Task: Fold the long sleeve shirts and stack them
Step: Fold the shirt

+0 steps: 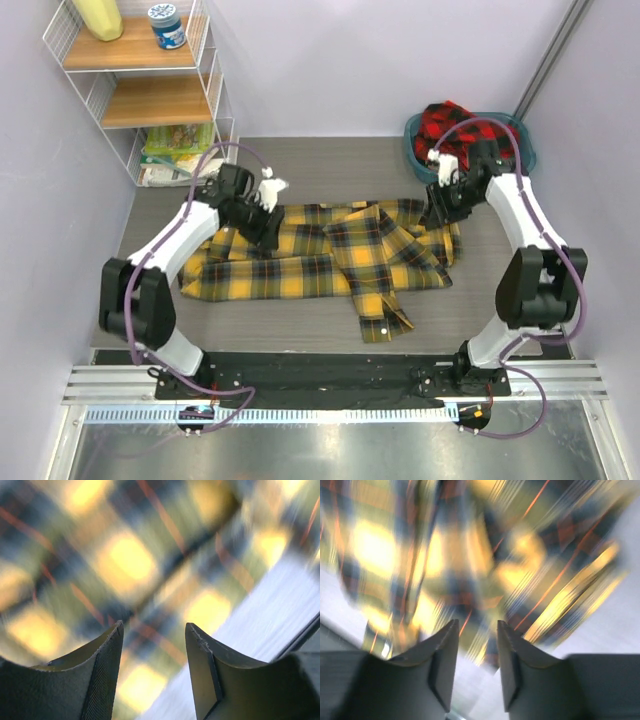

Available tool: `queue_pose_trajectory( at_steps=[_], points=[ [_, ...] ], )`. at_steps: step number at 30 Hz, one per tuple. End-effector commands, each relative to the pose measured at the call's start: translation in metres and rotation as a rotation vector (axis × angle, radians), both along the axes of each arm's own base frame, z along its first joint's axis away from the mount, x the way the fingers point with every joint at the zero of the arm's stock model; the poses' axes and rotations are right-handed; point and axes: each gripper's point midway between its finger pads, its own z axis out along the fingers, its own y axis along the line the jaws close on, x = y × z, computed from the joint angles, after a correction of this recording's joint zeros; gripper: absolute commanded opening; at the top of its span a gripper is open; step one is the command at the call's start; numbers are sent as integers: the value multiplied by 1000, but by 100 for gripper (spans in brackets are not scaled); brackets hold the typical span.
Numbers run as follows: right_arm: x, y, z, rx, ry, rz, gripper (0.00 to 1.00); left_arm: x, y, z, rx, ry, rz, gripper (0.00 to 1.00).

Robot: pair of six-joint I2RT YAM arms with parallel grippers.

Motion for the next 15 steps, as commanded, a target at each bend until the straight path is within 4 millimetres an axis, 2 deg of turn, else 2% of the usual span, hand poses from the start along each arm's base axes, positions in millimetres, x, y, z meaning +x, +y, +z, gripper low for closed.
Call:
queue_pose_trajectory(
  at_steps=[1,4,10,12,15],
  points=[
    [-73,20,-41,33,200,116,31,-79,58,-47,267,130,-213,53],
    [-83,17,-70,18,263,112,29,-87,81,-65,308,187,-164,52],
    [-73,3,-116,-62,311,86,28,-81,126,-103,415,290,-94,50],
    [-72,-6,-126,-115,318,81,28,-77,138,-112,438,304,-81,50],
    [-86,-13,-137,-155,354,96,27,-84,146,-121,456,345,-110,48]
  ],
)
